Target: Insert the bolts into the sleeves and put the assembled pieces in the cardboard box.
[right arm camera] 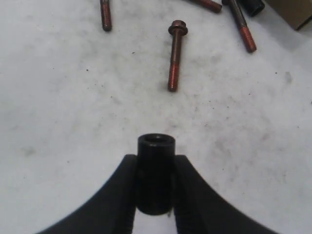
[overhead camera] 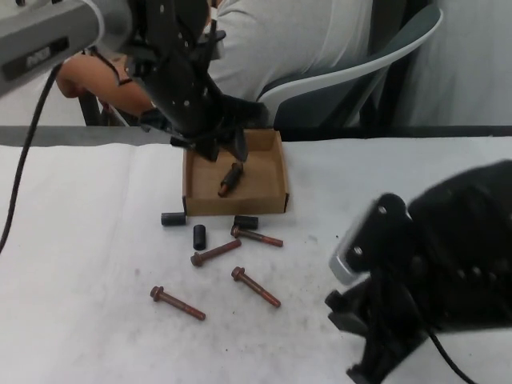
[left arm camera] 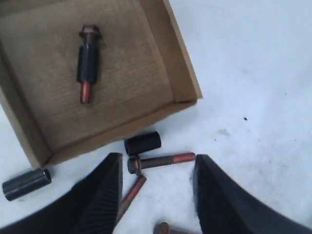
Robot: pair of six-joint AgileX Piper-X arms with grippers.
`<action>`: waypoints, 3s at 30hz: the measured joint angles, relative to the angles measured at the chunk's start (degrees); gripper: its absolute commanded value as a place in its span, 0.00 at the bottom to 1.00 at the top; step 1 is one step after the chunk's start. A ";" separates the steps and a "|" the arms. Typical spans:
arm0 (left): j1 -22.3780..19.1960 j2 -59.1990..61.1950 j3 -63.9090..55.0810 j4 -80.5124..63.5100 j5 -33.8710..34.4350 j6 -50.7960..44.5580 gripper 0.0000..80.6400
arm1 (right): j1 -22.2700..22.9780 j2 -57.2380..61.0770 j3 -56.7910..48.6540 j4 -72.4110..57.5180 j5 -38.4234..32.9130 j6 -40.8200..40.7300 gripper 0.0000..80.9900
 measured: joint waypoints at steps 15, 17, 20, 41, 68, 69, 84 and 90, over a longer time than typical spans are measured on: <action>-0.49 -21.33 33.74 -15.01 -4.86 -16.22 0.54 | 10.49 -11.62 8.54 -4.02 5.96 8.37 0.00; -0.49 -21.92 39.01 -16.96 -4.97 -21.36 0.54 | 12.43 -11.86 9.17 -4.27 7.50 9.71 0.00; -0.49 -21.97 43.85 -18.53 -4.97 -27.11 0.54 | 15.25 -11.84 9.67 -4.27 9.14 10.53 0.00; 0.87 -21.87 50.46 -27.58 -5.51 -49.62 0.50 | 20.08 -11.84 9.74 -6.65 15.48 15.15 0.00; -0.57 -14.94 50.73 -29.32 -7.78 -54.01 0.48 | 20.08 -11.84 9.81 -8.88 15.52 12.64 0.00; -0.91 -14.94 50.61 -29.46 -8.16 -54.58 0.48 | 20.08 -11.84 9.81 -8.88 15.52 12.64 0.00; -3.61 -14.77 50.72 -29.93 -11.99 -53.47 0.01 | 20.20 -12.48 15.73 -14.94 15.52 12.64 0.00; -4.57 -14.77 50.72 -31.29 -16.81 -45.68 0.01 | 20.78 -16.31 21.44 -24.74 14.60 13.04 0.00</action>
